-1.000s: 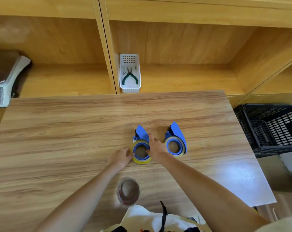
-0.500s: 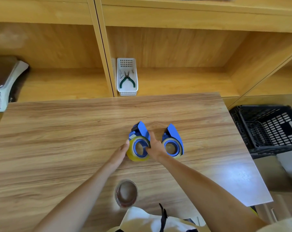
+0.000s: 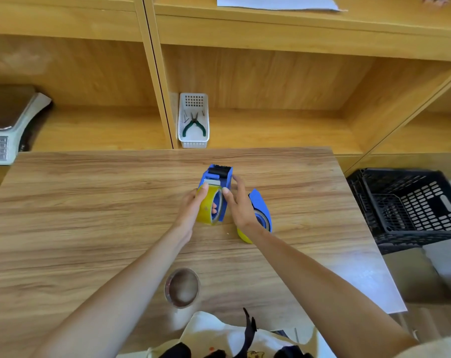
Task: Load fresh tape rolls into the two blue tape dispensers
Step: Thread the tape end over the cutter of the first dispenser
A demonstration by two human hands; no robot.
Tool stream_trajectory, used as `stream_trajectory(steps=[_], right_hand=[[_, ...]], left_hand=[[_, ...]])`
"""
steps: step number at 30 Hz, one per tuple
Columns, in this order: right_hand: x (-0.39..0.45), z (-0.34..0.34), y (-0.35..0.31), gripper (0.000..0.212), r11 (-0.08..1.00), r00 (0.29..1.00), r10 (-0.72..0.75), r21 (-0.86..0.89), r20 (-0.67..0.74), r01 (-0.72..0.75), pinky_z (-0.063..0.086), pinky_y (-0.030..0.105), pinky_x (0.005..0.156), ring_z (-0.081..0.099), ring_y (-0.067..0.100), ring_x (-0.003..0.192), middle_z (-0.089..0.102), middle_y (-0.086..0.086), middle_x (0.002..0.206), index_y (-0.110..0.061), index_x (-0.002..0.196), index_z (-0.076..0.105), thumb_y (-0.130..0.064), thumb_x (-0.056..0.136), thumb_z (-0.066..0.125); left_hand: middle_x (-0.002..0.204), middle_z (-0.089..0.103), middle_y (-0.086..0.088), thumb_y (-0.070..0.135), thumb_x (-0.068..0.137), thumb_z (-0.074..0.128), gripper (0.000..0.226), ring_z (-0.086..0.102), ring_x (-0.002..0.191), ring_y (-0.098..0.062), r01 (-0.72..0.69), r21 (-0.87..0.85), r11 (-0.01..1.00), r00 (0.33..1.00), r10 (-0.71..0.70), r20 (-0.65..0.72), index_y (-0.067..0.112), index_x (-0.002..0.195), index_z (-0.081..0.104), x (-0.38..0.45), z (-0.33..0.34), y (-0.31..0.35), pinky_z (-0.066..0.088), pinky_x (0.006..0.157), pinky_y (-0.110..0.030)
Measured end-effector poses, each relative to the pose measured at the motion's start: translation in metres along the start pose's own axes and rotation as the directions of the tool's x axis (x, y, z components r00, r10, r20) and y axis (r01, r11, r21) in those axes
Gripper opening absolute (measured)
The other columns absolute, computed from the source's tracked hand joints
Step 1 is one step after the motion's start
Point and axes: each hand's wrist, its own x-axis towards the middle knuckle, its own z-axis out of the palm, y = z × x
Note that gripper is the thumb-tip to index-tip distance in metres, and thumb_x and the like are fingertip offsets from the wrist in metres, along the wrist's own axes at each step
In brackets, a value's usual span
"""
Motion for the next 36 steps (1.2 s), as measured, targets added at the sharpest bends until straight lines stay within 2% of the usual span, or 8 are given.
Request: stream_trajectory(steps=[2, 5, 10, 17, 23, 26, 30, 36], right_hand=[[0.001, -0.003, -0.006, 0.052, 0.997, 0.994, -0.072, -0.033, -0.079, 0.069, 0.052, 0.045, 0.093, 0.062, 0.014, 0.110, 0.053, -0.006, 0.136, -0.037, 0.136, 0.035, -0.060, 0.090, 0.048], [-0.002, -0.009, -0.014, 0.026, 0.985, 0.977, -0.157, -0.091, -0.144, 0.145, 0.055, 0.043, 0.083, 0.063, 0.009, 0.098, 0.056, -0.007, 0.125, -0.036, 0.119, 0.046, -0.031, 0.095, 0.055], [-0.006, -0.013, -0.011, 0.020, 0.963, 0.949, -0.247, -0.154, -0.196, 0.219, 0.053, 0.039, 0.080, 0.059, 0.010, 0.100, 0.050, -0.010, 0.126, -0.029, 0.100, 0.057, -0.010, 0.092, 0.059], [-0.006, -0.018, -0.010, 0.003, 0.952, 0.959, -0.232, -0.239, -0.164, 0.190, 0.054, 0.040, 0.075, 0.057, 0.008, 0.109, 0.047, -0.015, 0.131, -0.030, 0.092, 0.062, -0.030, 0.090, 0.064], [0.001, -0.021, -0.018, 0.018, 0.914, 0.971, -0.209, -0.375, -0.118, 0.152, 0.050, 0.033, 0.065, 0.051, 0.005, 0.111, 0.048, -0.015, 0.131, -0.024, 0.083, 0.068, -0.041, 0.086, 0.068], [0.008, -0.020, -0.020, 0.021, 0.914, 0.981, -0.158, -0.393, -0.113, 0.102, 0.045, 0.030, 0.067, 0.049, 0.007, 0.118, 0.048, -0.014, 0.133, -0.021, 0.079, 0.070, -0.041, 0.085, 0.069], [0.014, -0.023, -0.021, 0.018, 0.869, 0.988, -0.137, -0.487, -0.073, 0.085, 0.039, 0.030, 0.069, 0.042, 0.012, 0.128, 0.046, -0.011, 0.139, -0.022, 0.078, 0.070, -0.036, 0.088, 0.068], [0.017, -0.024, -0.019, 0.015, 0.802, 0.981, -0.195, -0.577, -0.004, 0.156, 0.048, 0.034, 0.069, 0.040, 0.014, 0.128, 0.045, -0.011, 0.140, -0.020, 0.079, 0.065, -0.030, 0.091, 0.064]], left_hand=[[0.058, 0.068, -0.003, 0.042, 0.097, 0.055, 0.037, 0.064, 0.051, -0.014, -0.032, 0.003, 0.999, 0.999, 0.032, -0.022, 0.009, 0.085, 0.067, -0.004, 0.005, -0.001, 0.055, 0.054, -0.025], [0.060, 0.069, -0.006, 0.043, 0.096, 0.057, 0.037, 0.065, 0.052, -0.015, -0.042, 0.007, 0.999, 0.999, 0.042, -0.020, 0.008, 0.091, 0.066, -0.008, 0.006, -0.005, 0.057, 0.056, -0.027], [0.066, 0.069, -0.008, 0.046, 0.094, 0.059, 0.041, 0.066, 0.056, -0.018, -0.058, 0.026, 0.998, 0.998, 0.058, -0.002, 0.006, 0.099, 0.065, -0.014, 0.008, -0.008, 0.057, 0.058, -0.027], [0.073, 0.068, -0.013, 0.049, 0.089, 0.065, 0.046, 0.066, 0.060, -0.021, -0.079, 0.051, 0.996, 0.997, 0.079, 0.003, 0.004, 0.101, 0.064, -0.016, 0.008, -0.014, 0.057, 0.063, -0.034], [0.076, 0.059, -0.017, 0.069, 0.073, 0.070, 0.074, 0.057, 0.068, -0.031, -0.154, 0.122, 0.981, 0.988, 0.156, -0.010, -0.002, 0.096, 0.060, -0.017, 0.007, -0.018, 0.055, 0.066, -0.054], [0.075, 0.059, -0.013, 0.064, 0.076, 0.070, 0.064, 0.058, 0.069, -0.030, -0.154, 0.119, 0.981, 0.987, 0.158, -0.024, 0.003, 0.092, 0.061, -0.019, 0.008, -0.019, 0.052, 0.066, -0.049], [0.080, 0.062, -0.006, 0.043, 0.085, 0.072, 0.034, 0.058, 0.073, -0.016, -0.166, 0.147, 0.975, 0.986, 0.162, 0.038, 0.013, 0.098, 0.067, -0.019, 0.007, -0.020, 0.048, 0.064, -0.021], [0.082, 0.063, -0.008, 0.044, 0.082, 0.072, 0.040, 0.059, 0.073, -0.014, -0.154, 0.128, 0.980, 0.987, 0.147, 0.063, 0.010, 0.101, 0.067, -0.015, 0.004, -0.024, 0.048, 0.059, -0.015]])
